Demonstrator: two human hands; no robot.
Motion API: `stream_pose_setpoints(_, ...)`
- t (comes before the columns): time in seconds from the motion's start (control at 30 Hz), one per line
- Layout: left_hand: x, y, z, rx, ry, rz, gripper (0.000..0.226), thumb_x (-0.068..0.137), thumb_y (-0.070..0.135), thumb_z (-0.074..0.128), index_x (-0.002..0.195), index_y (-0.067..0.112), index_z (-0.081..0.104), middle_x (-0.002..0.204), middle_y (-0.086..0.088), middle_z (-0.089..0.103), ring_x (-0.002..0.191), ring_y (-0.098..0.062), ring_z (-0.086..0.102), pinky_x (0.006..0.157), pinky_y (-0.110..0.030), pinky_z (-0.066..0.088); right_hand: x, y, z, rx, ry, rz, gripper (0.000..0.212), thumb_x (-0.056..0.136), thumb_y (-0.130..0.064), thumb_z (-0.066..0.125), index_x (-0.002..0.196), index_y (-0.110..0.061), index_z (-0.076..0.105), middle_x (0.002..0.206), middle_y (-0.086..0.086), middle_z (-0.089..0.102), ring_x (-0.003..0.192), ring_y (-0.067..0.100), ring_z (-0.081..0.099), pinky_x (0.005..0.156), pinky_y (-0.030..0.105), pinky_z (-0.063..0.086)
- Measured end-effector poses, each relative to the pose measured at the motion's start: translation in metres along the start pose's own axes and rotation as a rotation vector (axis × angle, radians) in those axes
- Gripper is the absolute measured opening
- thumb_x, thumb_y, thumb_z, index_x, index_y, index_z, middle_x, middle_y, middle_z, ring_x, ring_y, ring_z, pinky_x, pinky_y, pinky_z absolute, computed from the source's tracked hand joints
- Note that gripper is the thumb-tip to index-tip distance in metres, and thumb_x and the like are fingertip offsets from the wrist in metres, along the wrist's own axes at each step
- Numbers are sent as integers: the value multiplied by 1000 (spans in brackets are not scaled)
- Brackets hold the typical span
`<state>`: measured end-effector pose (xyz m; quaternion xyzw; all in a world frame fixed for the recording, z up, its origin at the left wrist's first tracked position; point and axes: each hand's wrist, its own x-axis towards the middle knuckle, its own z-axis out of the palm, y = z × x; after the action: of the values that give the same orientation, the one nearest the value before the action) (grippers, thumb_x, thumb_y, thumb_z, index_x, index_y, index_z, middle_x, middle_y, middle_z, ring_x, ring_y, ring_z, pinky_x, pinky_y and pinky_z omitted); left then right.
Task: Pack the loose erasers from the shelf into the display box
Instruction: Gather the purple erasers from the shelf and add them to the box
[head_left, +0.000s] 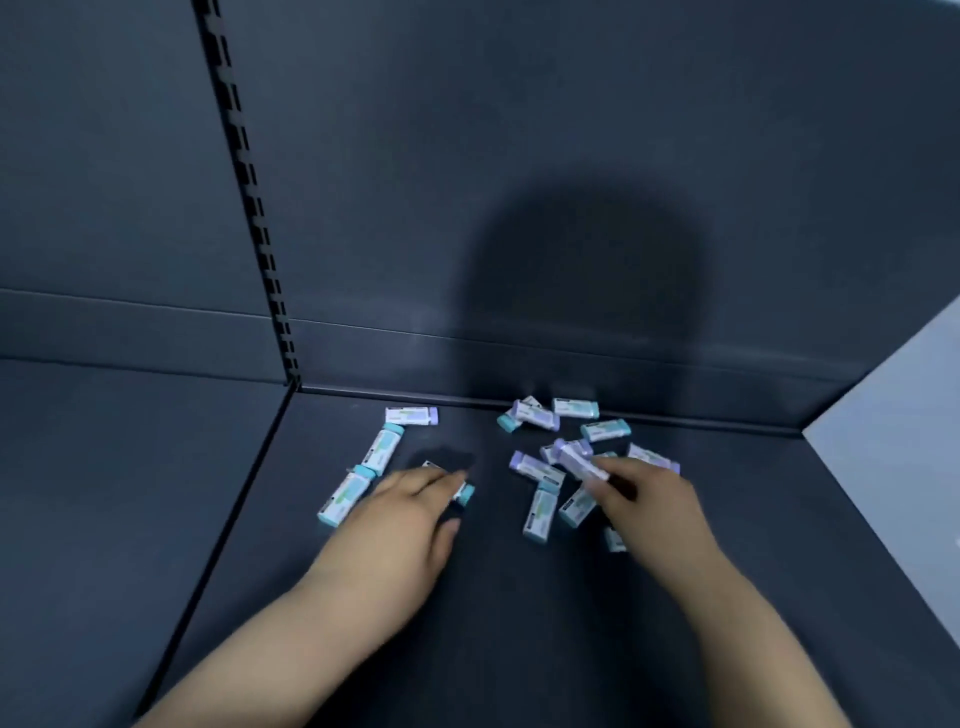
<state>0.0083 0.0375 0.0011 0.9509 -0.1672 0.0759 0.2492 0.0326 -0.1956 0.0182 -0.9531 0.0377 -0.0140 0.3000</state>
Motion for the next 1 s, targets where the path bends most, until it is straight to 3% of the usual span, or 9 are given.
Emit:
stream_pose_setpoints(0.07,12,25,9,-130,35,-32,45,92,23,50,137,22,42,135,6,47,124,-12,43,99,-7,21,-7,-8,2,213,-72,-12,7,84,-21,64,86,-27,68,75,-9,68,68,4,60,61,7,40)
stream_pose_setpoints(0.23,26,55,23,-222,82,-116,54,89,28,58,139,24,38,135,6,42,123,-7,42,99,-6,24,-17,-17,3,477,-150,-31,10,80,-18,69,83,-27,64,78,-7,71,70,1,63,63,8,44)
stream_pose_setpoints(0.37,21,56,29,-202,33,-155,67,79,31,69,137,23,38,133,9,38,121,-3,41,92,0,19,-21,-15,10,528,-304,-35,10,81,-18,68,86,-19,59,77,-5,71,71,1,65,66,7,44)
stream_pose_setpoints(0.5,9,49,33,-161,-15,-226,63,74,32,72,129,23,44,123,13,42,113,1,45,90,0,26,-13,-5,14,369,-435,-152,6,82,-25,67,80,-27,62,83,-7,72,78,-1,64,72,11,46)
stream_pose_setpoints(0.63,-1,44,32,-34,-92,-292,62,76,41,65,131,30,39,125,16,40,121,-3,39,99,-16,34,37,10,15,97,-170,-202,13,85,-23,63,97,-19,67,97,-3,69,88,10,63,80,21,46)
stream_pose_setpoints(0.77,1,44,32,58,-194,-315,73,79,47,62,141,29,28,137,13,32,131,-9,28,106,-21,28,64,-10,29,-292,-258,-301,24,85,-37,59,100,-18,65,112,1,55,105,20,53,86,30,46)
stream_pose_setpoints(0.87,3,42,34,39,-231,-348,75,77,47,66,140,29,30,134,12,32,130,-11,27,106,-23,29,65,-26,36,-533,-199,-398,26,89,-37,50,105,-20,61,116,2,56,109,23,51,84,31,42)
stream_pose_setpoints(0.93,2,42,33,37,-212,-346,72,76,46,66,138,30,34,131,12,34,127,-10,30,104,-22,31,62,-28,34,-545,-130,-424,27,91,-36,44,107,-21,60,111,3,60,105,24,54,80,30,43)
stream_pose_setpoints(1.0,-2,40,29,71,-182,-321,68,77,45,64,136,31,34,131,13,34,125,-10,31,103,-21,31,55,-30,29,-272,-140,-355,23,91,-32,45,105,-22,60,96,0,64,90,20,59,73,28,45)
